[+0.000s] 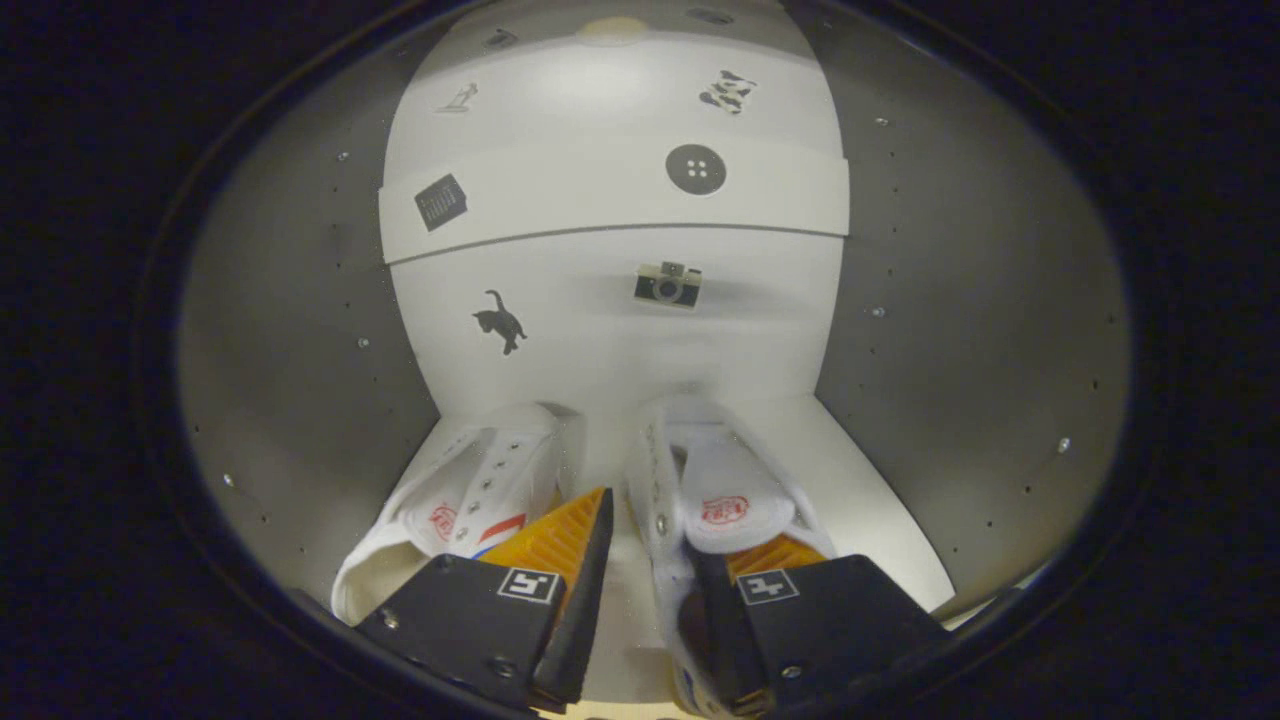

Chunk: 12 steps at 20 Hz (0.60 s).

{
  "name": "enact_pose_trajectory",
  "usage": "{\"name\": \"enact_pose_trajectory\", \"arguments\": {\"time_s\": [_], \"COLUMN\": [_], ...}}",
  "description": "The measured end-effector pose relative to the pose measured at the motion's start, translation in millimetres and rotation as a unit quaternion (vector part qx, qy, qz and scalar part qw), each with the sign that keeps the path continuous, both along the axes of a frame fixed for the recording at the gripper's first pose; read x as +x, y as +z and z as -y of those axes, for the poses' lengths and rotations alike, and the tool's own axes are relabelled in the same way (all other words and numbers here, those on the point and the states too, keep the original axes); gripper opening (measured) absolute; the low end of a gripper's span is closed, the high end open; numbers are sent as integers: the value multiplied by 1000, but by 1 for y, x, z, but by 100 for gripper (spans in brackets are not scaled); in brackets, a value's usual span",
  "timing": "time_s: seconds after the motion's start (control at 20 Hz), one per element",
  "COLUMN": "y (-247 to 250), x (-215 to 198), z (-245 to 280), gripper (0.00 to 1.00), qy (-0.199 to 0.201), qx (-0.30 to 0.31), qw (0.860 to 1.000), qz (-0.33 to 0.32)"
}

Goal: Open the shoe cabinet door, grab the shoes and put them into the shoe cabinet, then close the shoe cabinet door.

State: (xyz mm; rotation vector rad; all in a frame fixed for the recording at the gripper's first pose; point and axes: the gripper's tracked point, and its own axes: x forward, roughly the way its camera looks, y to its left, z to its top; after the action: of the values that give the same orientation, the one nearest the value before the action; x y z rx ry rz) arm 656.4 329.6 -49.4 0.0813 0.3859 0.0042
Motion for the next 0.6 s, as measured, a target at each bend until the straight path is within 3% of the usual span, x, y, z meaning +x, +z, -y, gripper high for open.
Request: {"name": "enact_pose_trajectory", "arguments": {"time_s": [0.2, 0.4, 0.6], "y": [10, 25, 46], "x": [-28, -58, -93], "z": [-7, -8, -8], "gripper": [74, 81, 82], "qy": [10, 6, 2], "qx": [-17, -39, -45], "qw": [1000, 998, 996], "qz": [15, 42, 73]}}
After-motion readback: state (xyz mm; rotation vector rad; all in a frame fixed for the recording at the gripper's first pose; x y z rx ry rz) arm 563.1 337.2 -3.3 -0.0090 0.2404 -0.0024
